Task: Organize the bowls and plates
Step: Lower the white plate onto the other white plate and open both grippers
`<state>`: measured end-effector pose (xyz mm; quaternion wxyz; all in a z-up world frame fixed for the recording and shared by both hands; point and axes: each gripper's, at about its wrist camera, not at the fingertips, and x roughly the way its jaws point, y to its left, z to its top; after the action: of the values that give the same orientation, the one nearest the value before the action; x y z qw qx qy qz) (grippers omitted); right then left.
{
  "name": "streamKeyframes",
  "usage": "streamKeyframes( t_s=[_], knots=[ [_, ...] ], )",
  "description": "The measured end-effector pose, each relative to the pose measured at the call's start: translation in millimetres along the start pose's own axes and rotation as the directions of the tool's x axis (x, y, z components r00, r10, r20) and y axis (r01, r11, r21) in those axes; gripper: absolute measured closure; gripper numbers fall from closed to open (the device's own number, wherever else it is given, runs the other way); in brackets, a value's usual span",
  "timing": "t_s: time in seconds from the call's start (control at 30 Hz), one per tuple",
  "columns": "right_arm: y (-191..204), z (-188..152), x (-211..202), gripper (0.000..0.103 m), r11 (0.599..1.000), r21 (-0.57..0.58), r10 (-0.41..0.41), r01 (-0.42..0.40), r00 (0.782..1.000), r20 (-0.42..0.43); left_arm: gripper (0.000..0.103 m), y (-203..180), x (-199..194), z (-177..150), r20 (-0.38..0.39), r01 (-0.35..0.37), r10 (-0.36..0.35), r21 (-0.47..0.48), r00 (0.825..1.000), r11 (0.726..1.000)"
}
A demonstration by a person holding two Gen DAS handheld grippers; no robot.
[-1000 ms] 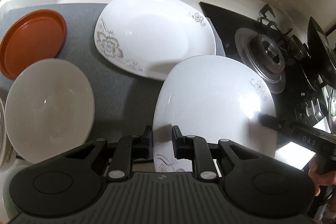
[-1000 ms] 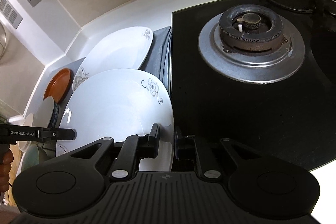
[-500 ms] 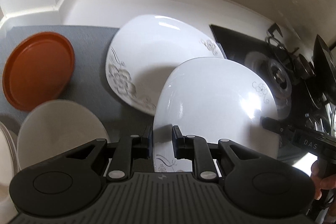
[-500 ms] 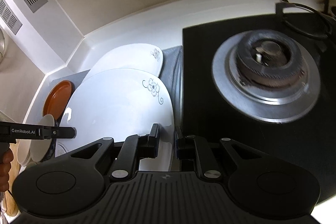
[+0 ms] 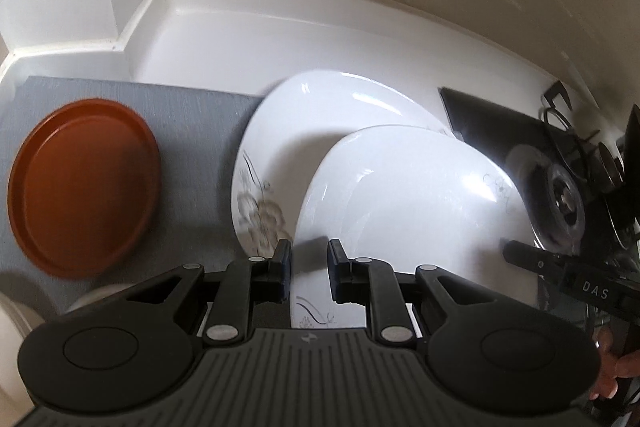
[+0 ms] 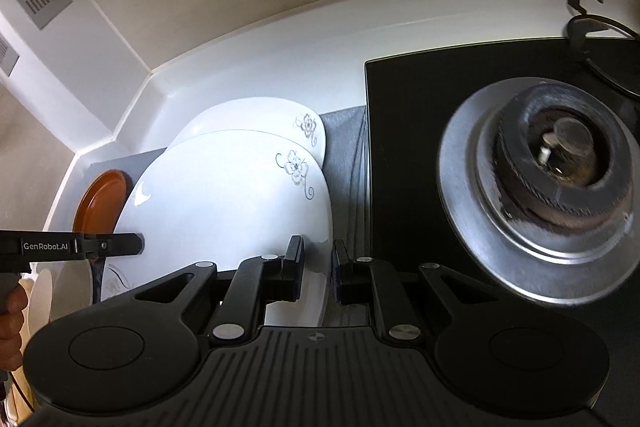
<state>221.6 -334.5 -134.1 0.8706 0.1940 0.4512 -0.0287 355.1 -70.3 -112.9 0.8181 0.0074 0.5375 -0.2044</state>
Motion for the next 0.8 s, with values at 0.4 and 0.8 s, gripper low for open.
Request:
streamKeyframes(
  t_s=[0.4,0.8],
  knots=[
    [7,33,34,0.088,1.000,-0.006,-0.029,0.029,0.999,-0.030,0.083,11,32,30,-0.037,-0.040,0.039,-0.018,0.999,0.999],
    [9,32,53,0.087,0.998,0.018,-0.054,0.053,0.998,0.037,0.070,12,41,45,0.020,-0.059,0.060,-0.050,0.998,0.997]
  ],
)
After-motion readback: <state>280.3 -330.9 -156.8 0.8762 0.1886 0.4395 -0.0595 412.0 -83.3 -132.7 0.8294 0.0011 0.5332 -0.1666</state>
